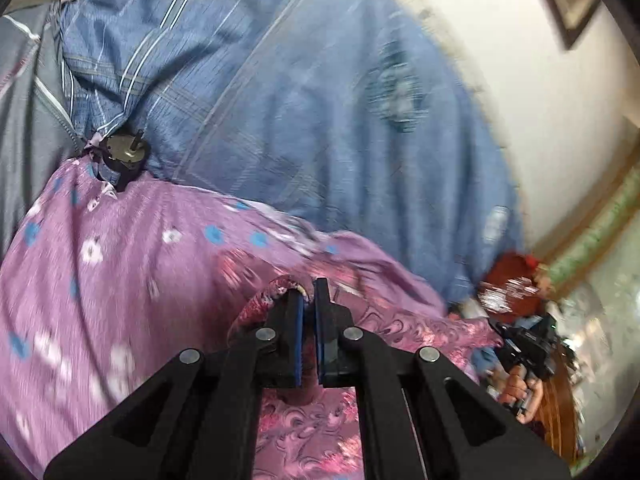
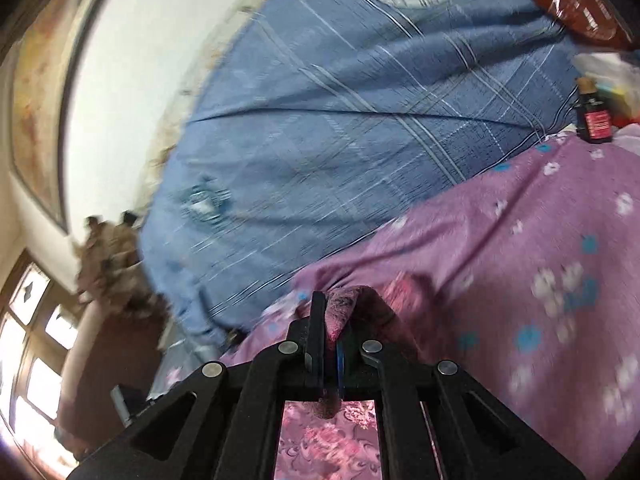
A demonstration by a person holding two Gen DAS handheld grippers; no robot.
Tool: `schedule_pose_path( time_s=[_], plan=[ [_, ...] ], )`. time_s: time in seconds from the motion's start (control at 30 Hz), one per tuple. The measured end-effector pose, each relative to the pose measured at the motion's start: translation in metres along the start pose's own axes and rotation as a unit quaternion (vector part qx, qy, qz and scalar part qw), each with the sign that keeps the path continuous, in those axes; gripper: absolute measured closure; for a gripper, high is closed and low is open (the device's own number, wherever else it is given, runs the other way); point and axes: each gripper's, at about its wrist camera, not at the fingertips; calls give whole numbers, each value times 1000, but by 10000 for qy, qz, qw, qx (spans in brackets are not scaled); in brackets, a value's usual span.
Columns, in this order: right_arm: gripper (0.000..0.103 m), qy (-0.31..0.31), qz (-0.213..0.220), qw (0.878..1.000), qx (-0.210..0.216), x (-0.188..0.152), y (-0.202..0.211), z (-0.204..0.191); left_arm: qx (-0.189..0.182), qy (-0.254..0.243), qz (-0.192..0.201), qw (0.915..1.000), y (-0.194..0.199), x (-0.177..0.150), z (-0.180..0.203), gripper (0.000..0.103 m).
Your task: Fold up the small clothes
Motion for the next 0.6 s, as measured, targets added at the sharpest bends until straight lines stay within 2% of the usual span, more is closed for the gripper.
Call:
schedule_pose_path(
  time_s=[0.07, 0.1, 0.13, 0.17, 0.23, 0.3, 0.33, 0.37, 0.43, 0.5, 0.53, 0.57, 0.6],
  plan=[
    [87, -301, -203, 9992, -163, 10, -43, 21, 189, 183, -44, 9996, -29, 10, -10, 100],
    [78, -457, -334, 9981, -223, 11, -61, 32, 293, 319, -122, 9990, -43, 12, -18, 100],
    [51, -727, -488, 9957, -303, 10, -83, 48, 456, 543, -214, 9973, -56, 11, -28, 100],
    [34, -921, -536, 9938, -319, 8, -95, 58, 534, 657, -251, 9961, -63, 10, -35, 100],
    [34, -1265, -445, 9905, -291, 1, -110, 78, 699, 752, -214, 9945, -68, 2, -45, 95],
    [34, -1362, -295, 9900, -233, -6, -112, 88, 774, 775, 2, 9940, -58, -1, -47, 88],
    [34, -1313, -159, 9909, -237, -9, -107, 88, 841, 753, 291, 9932, -46, 0, -44, 82],
    [34, -1223, -87, 9921, -277, -10, -102, 86, 900, 693, 569, 9919, -34, 1, -39, 69],
    [35, -852, 32, 9957, -353, -14, -87, 69, 1102, 397, 1166, 9862, -8, -4, -21, 52],
    [37, -469, 179, 9980, -375, -18, -75, 48, 1404, 119, 1482, 9789, 9, -19, -5, 46],
    [40, -130, 187, 9985, -506, -22, -70, 29, 1584, 31, 1523, 9756, 15, -30, 2, 44],
    [47, 69, 104, 9983, -568, -26, -70, 18, 1744, -2, 1422, 9744, 15, -43, 7, 44],
    [50, 283, -62, 9979, -572, -31, -72, 4, 1878, -32, 1174, 9752, 10, -59, 11, 44]
  ],
)
Point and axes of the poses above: each gripper's, at about its wrist camera, not at the fingertips, and y roughly against the way its jaws point, z to its right, x to its top, and after that the axes turned 9 degrees about y, right-handed
